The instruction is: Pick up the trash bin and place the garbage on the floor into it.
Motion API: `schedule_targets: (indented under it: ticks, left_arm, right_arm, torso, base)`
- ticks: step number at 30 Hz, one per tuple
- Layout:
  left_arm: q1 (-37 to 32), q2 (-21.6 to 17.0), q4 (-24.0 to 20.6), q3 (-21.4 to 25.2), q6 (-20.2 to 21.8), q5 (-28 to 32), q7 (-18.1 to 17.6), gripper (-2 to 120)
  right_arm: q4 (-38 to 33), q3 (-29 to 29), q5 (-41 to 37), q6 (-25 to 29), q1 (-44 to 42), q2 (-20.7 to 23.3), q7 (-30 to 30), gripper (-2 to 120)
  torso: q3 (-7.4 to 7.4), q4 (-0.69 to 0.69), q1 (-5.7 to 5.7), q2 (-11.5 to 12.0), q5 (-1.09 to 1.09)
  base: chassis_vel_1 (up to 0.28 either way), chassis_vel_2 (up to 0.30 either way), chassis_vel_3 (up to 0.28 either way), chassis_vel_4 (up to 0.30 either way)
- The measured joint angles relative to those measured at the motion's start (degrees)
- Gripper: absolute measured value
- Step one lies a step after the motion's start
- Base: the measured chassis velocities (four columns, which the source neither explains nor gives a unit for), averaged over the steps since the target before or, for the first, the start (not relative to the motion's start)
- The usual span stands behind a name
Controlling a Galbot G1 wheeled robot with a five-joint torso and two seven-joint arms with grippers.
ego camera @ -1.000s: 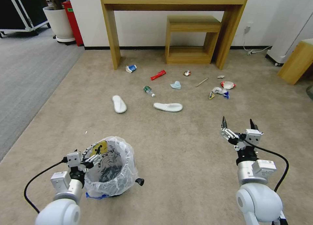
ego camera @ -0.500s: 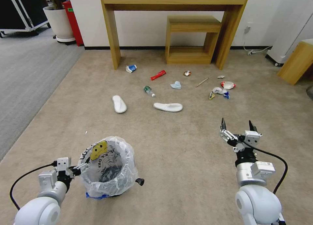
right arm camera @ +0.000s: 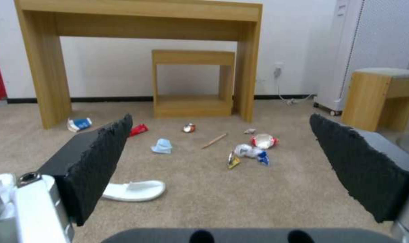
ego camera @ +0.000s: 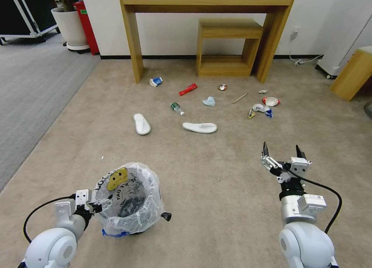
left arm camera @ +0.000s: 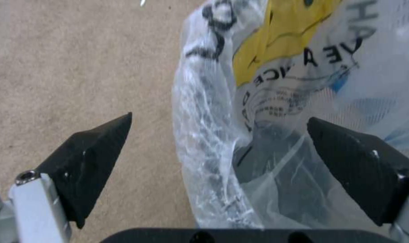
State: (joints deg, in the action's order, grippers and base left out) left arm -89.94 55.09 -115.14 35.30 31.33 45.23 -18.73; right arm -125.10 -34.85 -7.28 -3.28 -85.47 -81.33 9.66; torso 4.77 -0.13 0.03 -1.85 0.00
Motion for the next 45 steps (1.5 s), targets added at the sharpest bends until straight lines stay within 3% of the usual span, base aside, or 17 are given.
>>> schedule_targets:
  ticks: [10,22,45]
  left_arm:
    - [3.29,-0.78,3.02,-2.61,0.08,2.2,-0.38,99]
    - [5.06,-0.74,4.93,-4.05,-0.31,2.96,-0.56,83]
    - [3.71,0.65,5.4,-3.71,-1.37,1.29,0.75,4]
  right_arm:
    - [0.61,-0.18,0.2,-0.05,0.14,-0.3,-0.07,100]
    - [1.45,-0.41,0.18,0.31,0.54,-0.14,-0.05,100]
    - [2.57,-0.21,0.3,1.88,0.69,-0.07,-0.12,100]
  torso:
    - [0.0,0.0,0.0,0.0,0.0]
    - [0.0,0.0,0.0,0.0,0.01]
    - [-0.01,0.0,0.0,-0.02,0.02]
  base:
    - [0.0,0.0,0.0,0.0]
    - [0.0,0.0,0.0,0.0]
    - [0.0,0.0,0.0,0.0]
